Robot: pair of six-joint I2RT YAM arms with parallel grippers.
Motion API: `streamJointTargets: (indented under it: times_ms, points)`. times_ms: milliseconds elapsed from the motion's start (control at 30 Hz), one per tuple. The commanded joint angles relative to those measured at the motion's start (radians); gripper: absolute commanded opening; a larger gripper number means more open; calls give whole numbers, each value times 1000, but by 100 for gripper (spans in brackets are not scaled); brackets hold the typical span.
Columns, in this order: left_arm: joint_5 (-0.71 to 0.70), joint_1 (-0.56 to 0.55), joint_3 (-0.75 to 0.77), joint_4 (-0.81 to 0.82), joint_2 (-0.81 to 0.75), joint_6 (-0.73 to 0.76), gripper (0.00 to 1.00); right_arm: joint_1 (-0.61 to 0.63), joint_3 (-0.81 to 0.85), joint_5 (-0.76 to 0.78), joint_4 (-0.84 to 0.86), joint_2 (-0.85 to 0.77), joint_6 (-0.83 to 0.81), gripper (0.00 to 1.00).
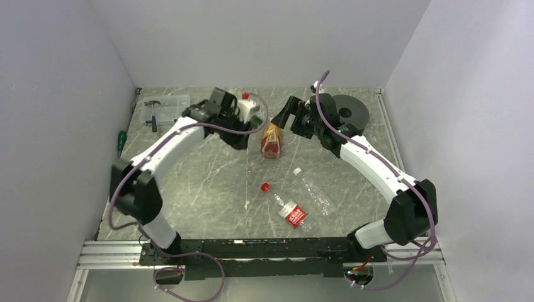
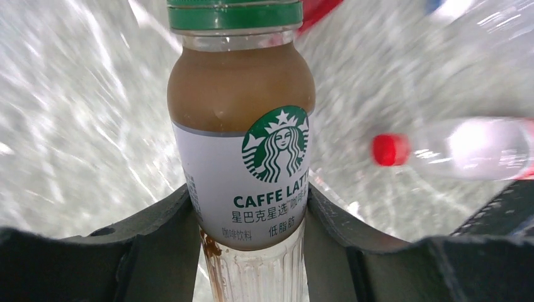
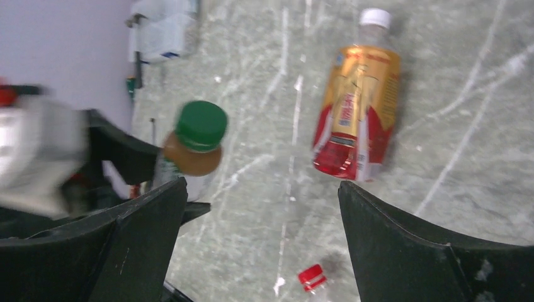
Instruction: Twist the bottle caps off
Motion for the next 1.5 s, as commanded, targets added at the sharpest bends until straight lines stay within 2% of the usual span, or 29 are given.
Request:
streamJointTargets:
  times_ms: [0, 100, 233, 367, 600, 767, 1067, 1167, 1367, 1400, 1467]
  points:
    - [165, -2, 169, -73, -188, 55, 24, 50, 124, -17, 24, -17, 27, 93]
    - [220, -2, 140, -9, -276, 56, 25, 90, 145, -25, 72, -41, 48, 93]
    - [300, -4, 11, 105, -386, 49, 24, 123, 150, -23, 136, -109, 69, 93]
    - [314, -4, -87, 165, -456, 42, 23, 145, 120, -54, 220, -195, 57, 94]
    - [368, -4, -146, 293, -546, 63, 23, 204, 105, -77, 224, -301, -1, 94]
    - [452, -4, -159, 334, -566, 46, 22, 289, 157, -12, 162, -273, -66, 93]
    - [494, -5, -180, 331, -614, 52, 21, 373, 234, 110, 122, -186, -135, 80]
    - [504, -5, -186, 323, -620, 73, 21, 397, 263, 163, 127, -170, -161, 72]
    - [505, -7, -197, 355, -619, 55, 22, 445, 313, 205, 103, -125, -203, 32]
    - [495, -7, -195, 364, -619, 43, 26, 450, 314, 209, 97, -120, -207, 26]
    - [463, -6, -200, 392, -624, 5, 53, 459, 313, 220, 86, -118, -217, 18]
